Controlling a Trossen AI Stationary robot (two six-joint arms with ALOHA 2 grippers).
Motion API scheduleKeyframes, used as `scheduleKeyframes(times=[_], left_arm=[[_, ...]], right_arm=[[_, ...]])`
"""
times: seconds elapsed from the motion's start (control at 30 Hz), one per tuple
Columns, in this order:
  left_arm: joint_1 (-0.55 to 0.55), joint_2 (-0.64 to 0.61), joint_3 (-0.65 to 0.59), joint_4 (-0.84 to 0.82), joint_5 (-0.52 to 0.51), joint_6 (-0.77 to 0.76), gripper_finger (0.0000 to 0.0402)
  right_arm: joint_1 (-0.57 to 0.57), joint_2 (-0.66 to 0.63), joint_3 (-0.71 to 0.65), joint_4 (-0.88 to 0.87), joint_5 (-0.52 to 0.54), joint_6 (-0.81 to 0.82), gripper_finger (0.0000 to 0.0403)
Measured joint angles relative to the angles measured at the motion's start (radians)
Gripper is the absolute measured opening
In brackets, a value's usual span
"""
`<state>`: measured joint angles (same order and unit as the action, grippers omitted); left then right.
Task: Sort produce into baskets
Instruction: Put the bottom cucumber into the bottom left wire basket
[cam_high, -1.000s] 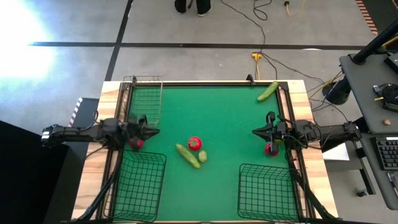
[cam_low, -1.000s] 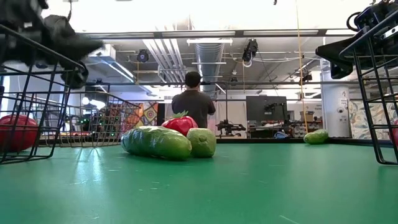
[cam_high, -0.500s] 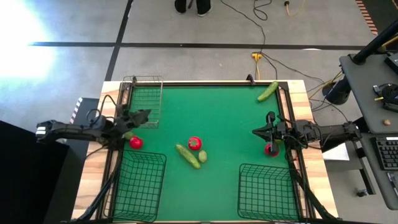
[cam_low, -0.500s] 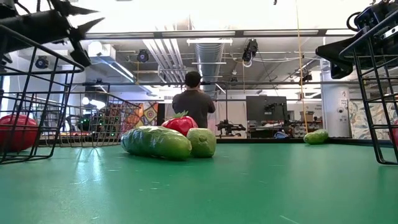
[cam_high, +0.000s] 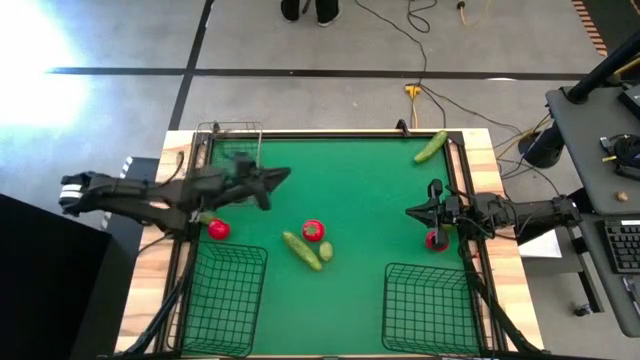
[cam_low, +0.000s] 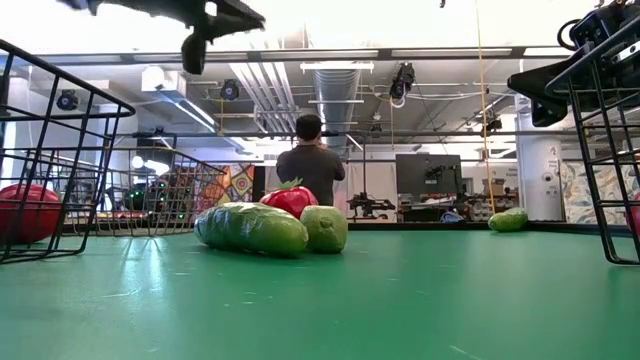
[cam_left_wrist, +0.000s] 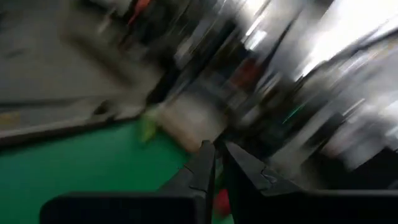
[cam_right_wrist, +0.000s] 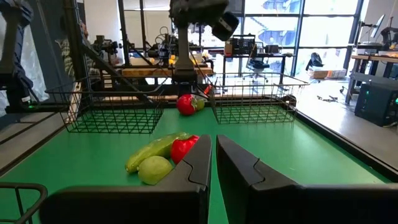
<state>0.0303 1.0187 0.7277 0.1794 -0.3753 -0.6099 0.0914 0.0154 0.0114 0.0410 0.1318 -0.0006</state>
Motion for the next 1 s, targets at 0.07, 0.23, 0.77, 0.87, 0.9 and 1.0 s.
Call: scheduleKeyframes(times=[0.07,0.23,0.77,0.87,0.9,1.0], left_arm=[[0.003,0.071,0.132,-0.289,-0.001,0.002,0.0032],[0.002,0.257,0.413,-0.816,0.166,0.002,0.0089],[-0.167,0.6,0.644,-1.191,0.344,0.46,0.0304],[-0.166,0.649,0.608,-1.111,0.37,0.478,0.0315],[-0.166,0.66,0.599,-1.08,0.379,0.482,0.0315],[-0.167,0.688,0.581,-1.008,0.431,0.508,0.0314]], right_arm=[[0.0,0.0,0.0,0.0,0.0,0.0,0.0018],[0.0,0.0,0.0,0.0,0.0,0.0,0.0018],[0.0,0.0,0.0,0.0,0.0,0.0,0.0018],[0.0,0.0,0.0,0.0,0.0,0.0,0.0018],[0.0,0.0,0.0,0.0,0.0,0.0,0.0018],[0.0,0.0,0.0,0.0,0.0,0.0,0.0018]])
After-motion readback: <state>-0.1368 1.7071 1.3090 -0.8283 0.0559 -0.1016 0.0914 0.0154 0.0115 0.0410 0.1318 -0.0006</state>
